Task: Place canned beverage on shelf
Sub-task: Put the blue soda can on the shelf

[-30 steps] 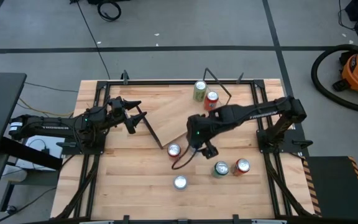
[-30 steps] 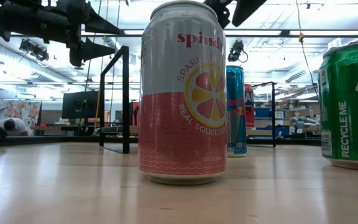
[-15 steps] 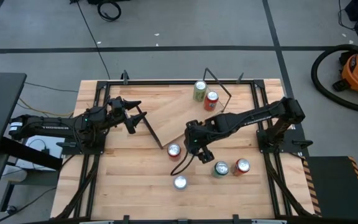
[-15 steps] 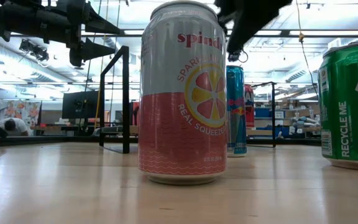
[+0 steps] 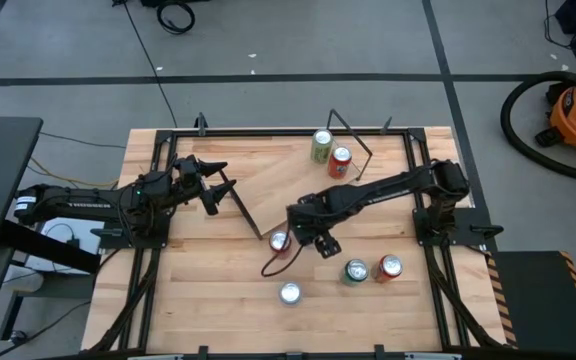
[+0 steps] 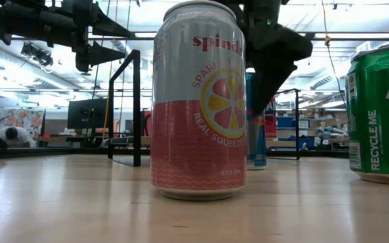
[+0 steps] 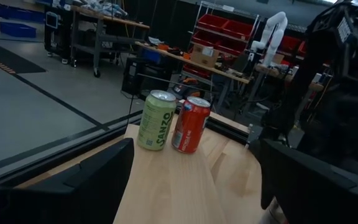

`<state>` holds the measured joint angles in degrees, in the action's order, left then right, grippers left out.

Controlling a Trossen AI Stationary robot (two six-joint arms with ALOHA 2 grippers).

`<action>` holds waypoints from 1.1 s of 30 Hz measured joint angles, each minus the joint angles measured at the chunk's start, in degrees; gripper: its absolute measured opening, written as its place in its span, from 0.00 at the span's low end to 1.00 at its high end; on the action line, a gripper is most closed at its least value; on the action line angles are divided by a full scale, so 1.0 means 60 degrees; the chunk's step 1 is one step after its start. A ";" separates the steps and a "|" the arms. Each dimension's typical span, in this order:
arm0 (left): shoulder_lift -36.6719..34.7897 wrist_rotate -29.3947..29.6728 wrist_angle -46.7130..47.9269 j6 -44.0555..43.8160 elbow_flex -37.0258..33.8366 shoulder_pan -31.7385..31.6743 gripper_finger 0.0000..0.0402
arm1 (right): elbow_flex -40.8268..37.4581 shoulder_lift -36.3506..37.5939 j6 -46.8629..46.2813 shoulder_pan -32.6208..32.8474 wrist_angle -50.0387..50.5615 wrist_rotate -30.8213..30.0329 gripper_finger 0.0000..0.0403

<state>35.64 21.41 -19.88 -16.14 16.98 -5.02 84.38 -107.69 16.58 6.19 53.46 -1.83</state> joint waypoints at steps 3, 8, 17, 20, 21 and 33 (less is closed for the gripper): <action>0.0000 0.0000 0.0002 -0.0004 0.0003 0.0002 0.89 | 0.0011 -0.0002 0.0247 -0.0137 0.0017 0.0066 0.81; 0.0000 0.0000 0.0004 0.0021 0.0003 0.0000 0.89 | 0.0430 0.0001 0.0426 -0.0372 0.0576 0.0099 0.71; 0.0000 0.0000 0.0015 0.0036 0.0003 0.0000 0.89 | 0.1843 -0.0002 0.0962 -0.0718 0.2228 0.0300 0.64; 0.0000 0.0000 0.0015 0.0039 0.0003 0.0000 0.89 | 0.2338 -0.0002 0.1279 -0.0925 0.2696 0.0244 0.65; 0.0000 0.0000 0.0015 0.0039 0.0003 0.0000 0.89 | 0.2506 -0.0002 0.1346 -0.1027 0.2777 0.0255 0.65; 0.0000 0.0000 0.0039 0.0039 0.0003 0.0000 0.89 | 0.3177 0.0001 0.2952 -0.3081 0.2062 0.0378 0.65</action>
<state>35.64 21.41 -19.64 -15.90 16.99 -5.02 103.44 -107.68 34.29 -12.30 65.83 0.44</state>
